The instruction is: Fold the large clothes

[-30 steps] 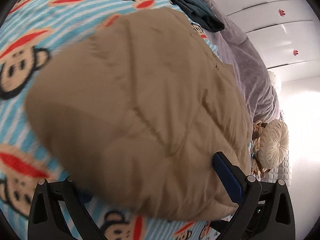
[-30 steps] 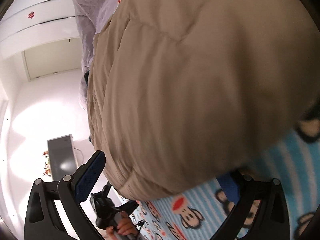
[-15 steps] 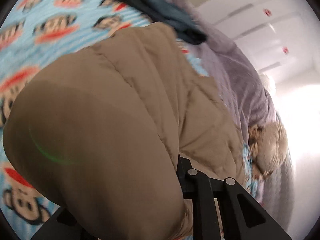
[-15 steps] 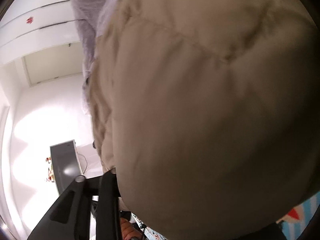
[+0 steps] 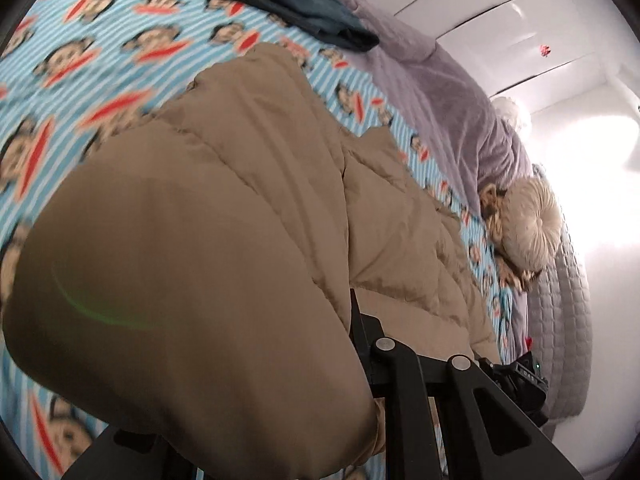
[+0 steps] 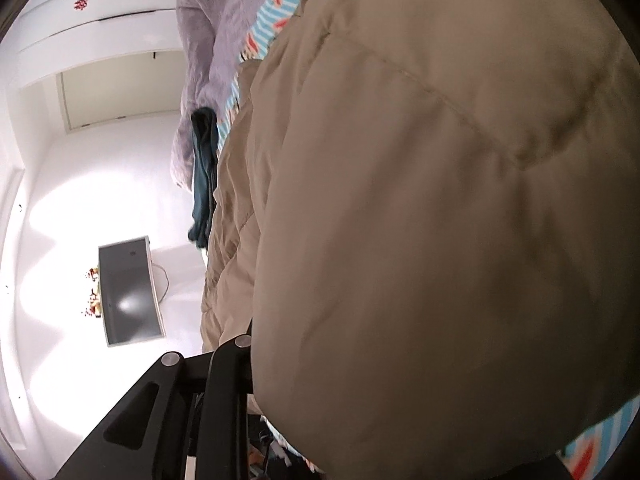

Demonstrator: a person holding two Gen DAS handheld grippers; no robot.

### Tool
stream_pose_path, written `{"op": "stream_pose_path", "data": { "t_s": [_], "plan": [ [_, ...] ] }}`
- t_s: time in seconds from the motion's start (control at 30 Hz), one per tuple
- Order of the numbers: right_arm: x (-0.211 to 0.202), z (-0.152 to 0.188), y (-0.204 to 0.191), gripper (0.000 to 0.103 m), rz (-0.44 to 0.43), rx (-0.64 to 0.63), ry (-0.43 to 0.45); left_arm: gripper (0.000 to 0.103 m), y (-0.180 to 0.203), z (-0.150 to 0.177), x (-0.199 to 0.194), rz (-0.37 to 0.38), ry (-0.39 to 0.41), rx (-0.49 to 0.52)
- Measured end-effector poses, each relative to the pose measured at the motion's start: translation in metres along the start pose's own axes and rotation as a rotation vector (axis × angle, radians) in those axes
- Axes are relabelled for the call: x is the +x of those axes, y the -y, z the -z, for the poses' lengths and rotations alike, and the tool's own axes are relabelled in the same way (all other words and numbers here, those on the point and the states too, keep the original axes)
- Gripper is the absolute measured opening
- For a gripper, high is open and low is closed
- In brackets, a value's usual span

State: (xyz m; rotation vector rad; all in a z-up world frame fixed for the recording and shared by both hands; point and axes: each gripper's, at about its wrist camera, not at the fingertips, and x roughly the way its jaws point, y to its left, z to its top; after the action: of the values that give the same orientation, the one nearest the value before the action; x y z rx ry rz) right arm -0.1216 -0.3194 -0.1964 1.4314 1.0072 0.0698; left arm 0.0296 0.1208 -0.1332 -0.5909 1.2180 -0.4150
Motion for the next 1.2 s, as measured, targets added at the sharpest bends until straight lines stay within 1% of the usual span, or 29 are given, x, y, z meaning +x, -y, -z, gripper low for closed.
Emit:
{"op": "stream_pose_path", "data": {
  "t_s": [0.1,0.17,0.2,0.23,0.27,0.3,0.33,0.37,0.4,0.5,0.53,0.57,0.6,0.67,0.73,0.83,0.87,0.93,1.0,1.03,1.07,1.1,1.2],
  "plan": [
    [-0.012,0.032,0.024,0.027,0.013,0.035,-0.022,0.021,-0.016,0.028,-0.007,-0.02,-0.054,-0.013],
    [-0.017,0.046,0.041,0.029,0.037,0.063,-0.027,0.021,-0.031,0.046,-0.003,-0.051,-0.102,-0.024],
    [-0.018,0.051,0.049,0.03,0.042,0.08,-0.029,0.021,-0.035,0.052,-0.004,-0.057,-0.114,-0.031],
    [-0.019,0.054,0.056,0.033,0.053,0.09,-0.032,0.022,-0.041,0.057,-0.002,-0.063,-0.126,-0.046],
    [-0.018,0.056,0.06,0.035,0.066,0.1,-0.033,0.026,-0.046,0.06,0.0,-0.071,-0.135,-0.066],
    [-0.018,0.057,0.066,0.036,0.077,0.115,-0.033,0.028,-0.049,0.062,0.0,-0.078,-0.137,-0.074],
    [-0.015,0.057,0.065,0.039,0.081,0.12,-0.032,0.036,-0.05,0.063,0.0,-0.099,-0.136,-0.076],
    [-0.016,0.056,0.066,0.043,0.091,0.114,-0.033,0.045,-0.051,0.063,-0.001,-0.118,-0.135,-0.072],
    [-0.017,0.056,0.067,0.044,0.1,0.111,-0.034,0.05,-0.051,0.064,-0.002,-0.152,-0.135,-0.064],
    [-0.013,0.053,0.056,0.045,0.13,0.109,-0.041,0.061,-0.051,0.066,-0.007,-0.2,-0.146,-0.062],
    [-0.013,0.053,0.054,0.048,0.143,0.107,-0.043,0.072,-0.051,0.067,-0.01,-0.243,-0.149,-0.066],
    [-0.013,0.054,0.052,0.051,0.155,0.106,-0.046,0.073,-0.051,0.068,-0.014,-0.287,-0.138,-0.064],
    [-0.016,0.054,0.051,0.053,0.174,0.102,-0.05,0.073,-0.051,0.068,-0.017,-0.299,-0.133,-0.062],
    [-0.022,0.055,0.05,0.061,0.214,0.099,-0.055,0.073,-0.05,0.07,-0.026,-0.332,-0.129,-0.058],
    [-0.028,0.056,0.049,0.064,0.247,0.095,-0.052,0.073,-0.051,0.072,-0.035,-0.363,-0.116,-0.053],
    [-0.04,0.058,0.045,0.064,0.284,0.087,-0.045,0.073,-0.053,0.074,-0.053,-0.412,-0.101,-0.03],
    [-0.046,0.059,0.042,0.064,0.303,0.076,-0.048,0.073,-0.051,0.075,-0.058,-0.443,-0.1,-0.009],
    [-0.048,0.058,0.03,0.065,0.338,0.042,-0.061,0.073,-0.046,0.074,-0.067,-0.481,-0.097,0.025],
    [-0.051,0.059,0.016,0.066,0.354,-0.003,-0.077,0.073,-0.044,0.074,-0.073,-0.499,-0.092,0.051],
    [-0.051,0.05,0.006,0.069,0.356,-0.017,-0.085,0.073,-0.044,0.074,-0.076,-0.506,-0.087,0.062],
    [-0.053,0.053,-0.001,0.071,0.359,-0.045,-0.096,0.073,-0.042,0.074,-0.079,-0.511,-0.084,0.073],
    [-0.048,0.07,-0.01,0.071,0.365,-0.07,-0.104,0.073,-0.041,0.073,-0.08,-0.513,-0.084,0.075],
    [-0.035,0.084,-0.04,0.072,0.416,-0.175,-0.138,0.073,-0.037,0.068,-0.079,-0.514,-0.082,0.07]
  ]
}}
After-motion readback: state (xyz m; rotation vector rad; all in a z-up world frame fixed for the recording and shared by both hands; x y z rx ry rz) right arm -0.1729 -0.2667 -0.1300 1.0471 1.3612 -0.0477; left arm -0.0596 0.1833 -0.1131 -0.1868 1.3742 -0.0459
